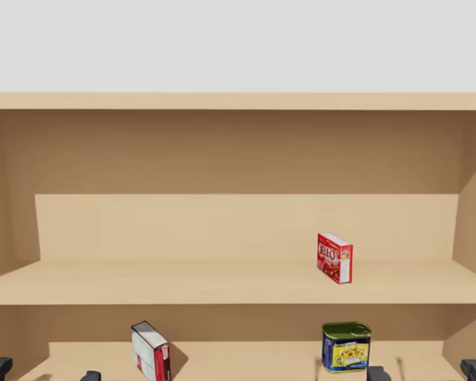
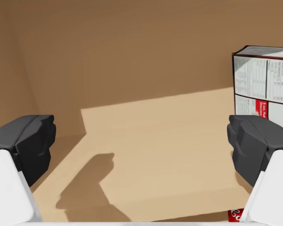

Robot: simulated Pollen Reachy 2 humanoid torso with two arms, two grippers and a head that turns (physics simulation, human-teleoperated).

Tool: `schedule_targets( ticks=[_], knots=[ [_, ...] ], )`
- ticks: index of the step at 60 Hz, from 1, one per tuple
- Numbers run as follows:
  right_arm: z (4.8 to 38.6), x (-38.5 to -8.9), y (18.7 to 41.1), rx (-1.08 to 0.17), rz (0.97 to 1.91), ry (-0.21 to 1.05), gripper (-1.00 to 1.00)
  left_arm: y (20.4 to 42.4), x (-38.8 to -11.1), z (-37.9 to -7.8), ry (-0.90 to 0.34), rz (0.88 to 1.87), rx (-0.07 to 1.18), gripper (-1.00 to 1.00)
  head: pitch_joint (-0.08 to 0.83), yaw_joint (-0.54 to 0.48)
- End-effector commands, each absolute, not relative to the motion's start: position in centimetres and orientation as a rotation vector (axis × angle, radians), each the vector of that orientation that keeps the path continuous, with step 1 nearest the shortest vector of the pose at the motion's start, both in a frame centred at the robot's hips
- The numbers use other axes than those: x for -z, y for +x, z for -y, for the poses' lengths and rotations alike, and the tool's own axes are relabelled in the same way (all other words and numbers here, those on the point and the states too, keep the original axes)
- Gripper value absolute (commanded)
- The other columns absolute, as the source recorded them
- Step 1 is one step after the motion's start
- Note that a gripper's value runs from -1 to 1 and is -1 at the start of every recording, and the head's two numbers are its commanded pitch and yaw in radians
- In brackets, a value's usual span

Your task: Find the gelatin box on the shelf and bring it to me.

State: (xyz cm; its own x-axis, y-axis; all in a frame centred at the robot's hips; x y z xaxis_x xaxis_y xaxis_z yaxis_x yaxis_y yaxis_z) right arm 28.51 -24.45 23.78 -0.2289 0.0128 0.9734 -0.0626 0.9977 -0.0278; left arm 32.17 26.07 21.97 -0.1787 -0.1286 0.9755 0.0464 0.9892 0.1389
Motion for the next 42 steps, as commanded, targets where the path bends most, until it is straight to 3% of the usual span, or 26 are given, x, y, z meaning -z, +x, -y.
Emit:
schedule_targets(
  ticks=[1, 15, 34, 42],
  knots=[
    [24.1, -23.6, 28.3, -0.017, 1.821, -0.023, -1.0, 32.0, -22.1, -26.0, 0.064, 1.747, 0.156, -1.0, -0.006, -0.01],
    [23.9, -23.8, 28.4, -0.054, 1.788, 0.023, -1.0, 31.8, -22.2, -25.9, 0.063, 1.75, 0.157, -1.0, 0.079, -0.04],
    [23.7, -23.9, 28.3, -0.062, 1.785, 0.031, -1.0, 31.5, -22.4, -25.6, 0.053, 1.759, 0.166, -1.0, 0.156, -0.25],
    [23.2, -25.9, 27.0, -0.082, 1.802, 0.095, -1.0, 31.5, -22.4, -25.6, 0.052, 1.758, 0.164, -1.0, 0.164, -0.25]
  ],
)
